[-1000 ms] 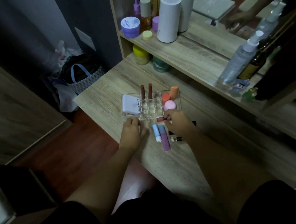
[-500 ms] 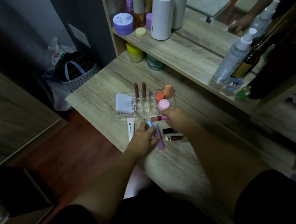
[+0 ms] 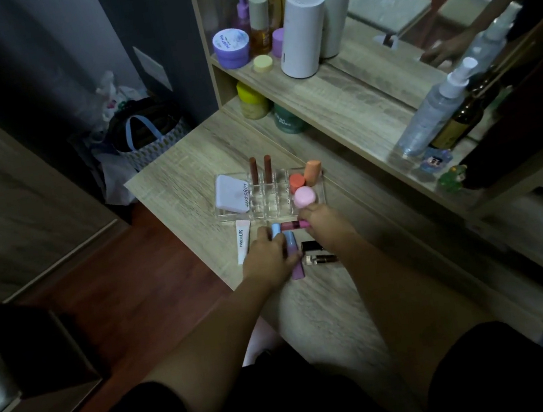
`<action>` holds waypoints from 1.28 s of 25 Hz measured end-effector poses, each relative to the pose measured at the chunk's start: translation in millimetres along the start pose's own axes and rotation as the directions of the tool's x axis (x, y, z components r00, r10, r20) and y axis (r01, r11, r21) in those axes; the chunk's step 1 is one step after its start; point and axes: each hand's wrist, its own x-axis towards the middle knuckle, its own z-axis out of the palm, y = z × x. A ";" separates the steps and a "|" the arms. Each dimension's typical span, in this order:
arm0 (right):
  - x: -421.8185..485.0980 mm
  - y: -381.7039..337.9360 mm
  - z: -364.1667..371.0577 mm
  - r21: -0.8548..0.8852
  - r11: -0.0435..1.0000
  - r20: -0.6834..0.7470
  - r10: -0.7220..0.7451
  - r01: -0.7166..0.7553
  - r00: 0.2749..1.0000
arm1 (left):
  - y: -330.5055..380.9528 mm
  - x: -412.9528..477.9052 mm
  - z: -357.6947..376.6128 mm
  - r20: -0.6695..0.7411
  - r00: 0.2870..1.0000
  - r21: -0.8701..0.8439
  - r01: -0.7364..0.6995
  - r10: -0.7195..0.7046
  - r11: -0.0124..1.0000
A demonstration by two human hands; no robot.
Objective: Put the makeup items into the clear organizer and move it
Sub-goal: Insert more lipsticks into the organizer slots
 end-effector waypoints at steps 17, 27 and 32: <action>4.0 3.5 0.3 0.038 0.999 0.040 -0.004 0.003 0.999 | 19.2 7.9 0.3 -0.023 0.979 0.009 0.201 -0.201 0.979; -11.9 11.4 -4.4 0.321 0.945 -0.246 0.027 0.055 0.969 | 10.9 5.7 -16.8 -0.187 0.961 -0.384 0.120 -0.205 0.916; -10.7 1.7 -12.7 0.587 0.808 -0.335 0.186 0.050 0.924 | -10.1 19.1 -61.8 0.080 0.969 -0.943 0.149 -0.232 0.298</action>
